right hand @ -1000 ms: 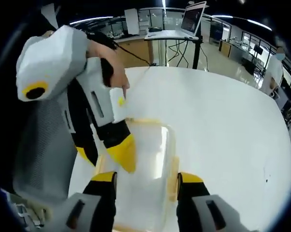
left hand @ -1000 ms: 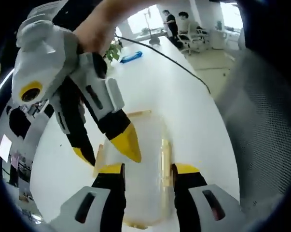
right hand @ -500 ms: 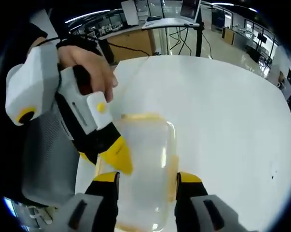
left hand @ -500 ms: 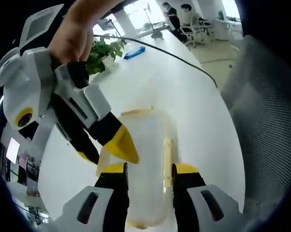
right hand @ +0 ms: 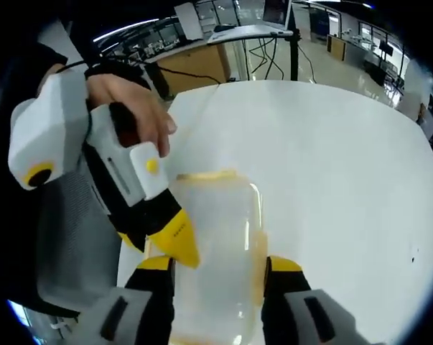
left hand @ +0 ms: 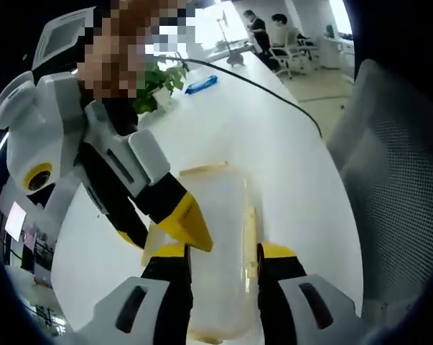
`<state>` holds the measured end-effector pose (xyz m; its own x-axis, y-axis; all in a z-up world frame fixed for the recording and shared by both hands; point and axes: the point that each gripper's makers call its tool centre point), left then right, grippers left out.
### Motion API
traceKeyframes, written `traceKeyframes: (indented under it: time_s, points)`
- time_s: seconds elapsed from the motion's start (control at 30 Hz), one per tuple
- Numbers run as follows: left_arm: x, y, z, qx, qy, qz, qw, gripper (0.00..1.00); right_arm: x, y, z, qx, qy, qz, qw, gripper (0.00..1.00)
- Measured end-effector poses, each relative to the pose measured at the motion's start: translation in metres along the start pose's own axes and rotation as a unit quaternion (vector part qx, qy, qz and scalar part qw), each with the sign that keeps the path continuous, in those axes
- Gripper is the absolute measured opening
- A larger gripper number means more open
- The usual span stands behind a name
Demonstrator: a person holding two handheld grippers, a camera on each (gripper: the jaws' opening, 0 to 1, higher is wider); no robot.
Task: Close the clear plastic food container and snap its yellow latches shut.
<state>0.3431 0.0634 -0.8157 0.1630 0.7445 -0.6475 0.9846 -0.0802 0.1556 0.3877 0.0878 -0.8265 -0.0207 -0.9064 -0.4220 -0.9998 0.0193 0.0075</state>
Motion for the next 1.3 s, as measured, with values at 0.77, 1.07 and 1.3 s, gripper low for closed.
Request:
traceKeyframes:
  time_s: [0.77,1.07,1.3]
  points:
    - [-0.01,-0.017,-0.009,0.068,-0.025,-0.068,0.9951,0.47,-0.012,-0.004,-0.014,0.031,-0.041,-0.008,0.9987,0.63]
    - [-0.016,-0.011,-0.021,0.077,-0.04,-0.088,0.9923,0.5,-0.007,-0.002,-0.018,0.037,-0.039,-0.029,0.9981,0.63]
    - [-0.012,-0.007,-0.024,0.078,-0.031,-0.088,0.9926,0.51,-0.008,-0.002,-0.021,0.042,-0.045,-0.035,0.9975,0.62]
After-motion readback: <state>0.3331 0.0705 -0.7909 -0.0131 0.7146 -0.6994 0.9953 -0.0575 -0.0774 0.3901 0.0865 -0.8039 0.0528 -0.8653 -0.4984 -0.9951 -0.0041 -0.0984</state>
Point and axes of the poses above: the point that each gripper's makers call its tool centre point, and the gripper's own axes: z roughly forward along the fingers, y roughly to its left, x roughly out of its underside, and after that the axes turned 15 degrees about x, right-handed
